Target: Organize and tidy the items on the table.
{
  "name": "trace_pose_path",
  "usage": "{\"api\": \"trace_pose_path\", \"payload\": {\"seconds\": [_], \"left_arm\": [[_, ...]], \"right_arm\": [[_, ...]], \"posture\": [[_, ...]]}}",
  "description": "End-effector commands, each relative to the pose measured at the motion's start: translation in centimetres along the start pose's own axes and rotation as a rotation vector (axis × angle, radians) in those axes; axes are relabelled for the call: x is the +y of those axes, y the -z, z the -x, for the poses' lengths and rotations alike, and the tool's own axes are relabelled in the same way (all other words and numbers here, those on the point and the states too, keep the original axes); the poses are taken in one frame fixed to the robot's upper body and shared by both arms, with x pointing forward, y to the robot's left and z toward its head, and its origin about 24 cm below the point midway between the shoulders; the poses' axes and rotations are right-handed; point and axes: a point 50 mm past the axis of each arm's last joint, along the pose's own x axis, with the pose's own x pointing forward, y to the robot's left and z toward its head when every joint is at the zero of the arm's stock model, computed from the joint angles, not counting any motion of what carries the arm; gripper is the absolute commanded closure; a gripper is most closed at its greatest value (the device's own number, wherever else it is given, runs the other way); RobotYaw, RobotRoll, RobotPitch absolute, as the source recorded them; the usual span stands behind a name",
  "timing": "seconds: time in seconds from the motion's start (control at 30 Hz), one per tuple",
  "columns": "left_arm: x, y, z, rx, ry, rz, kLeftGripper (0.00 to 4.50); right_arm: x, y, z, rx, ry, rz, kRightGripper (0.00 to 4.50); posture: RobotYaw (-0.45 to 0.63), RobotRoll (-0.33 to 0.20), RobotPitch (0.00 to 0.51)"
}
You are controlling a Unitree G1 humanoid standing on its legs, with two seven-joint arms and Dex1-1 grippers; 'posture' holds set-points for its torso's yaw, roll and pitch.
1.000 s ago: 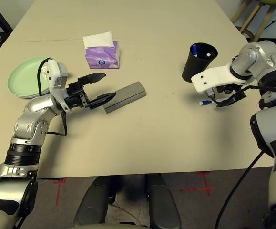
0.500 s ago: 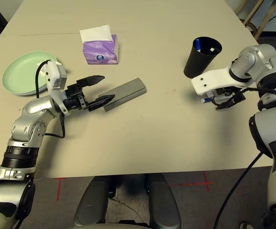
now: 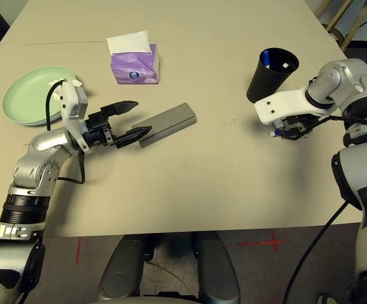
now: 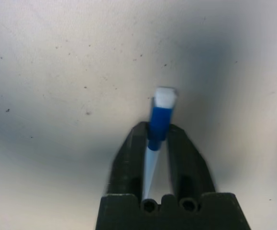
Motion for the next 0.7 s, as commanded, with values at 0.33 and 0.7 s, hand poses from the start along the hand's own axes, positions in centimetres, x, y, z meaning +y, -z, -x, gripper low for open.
{"api": "trace_pose_path", "payload": {"seconds": [0.33, 0.7], "left_arm": [[0.5, -0.4, -0.6, -0.019, 0.018, -0.036, 0.0], [0.9, -0.7, -1.2, -0.021, 0.078, -0.073, 0.0]], "right_arm": [[1.1, 1.0, 0.9, -0.087, -0.062, -0.085, 4.18], [0.7, 0.7, 2.7, -0.239, -0.005, -0.159, 4.18]], "posture": [[0.15, 0.0, 0.254], [0.11, 0.0, 0.213]]}}
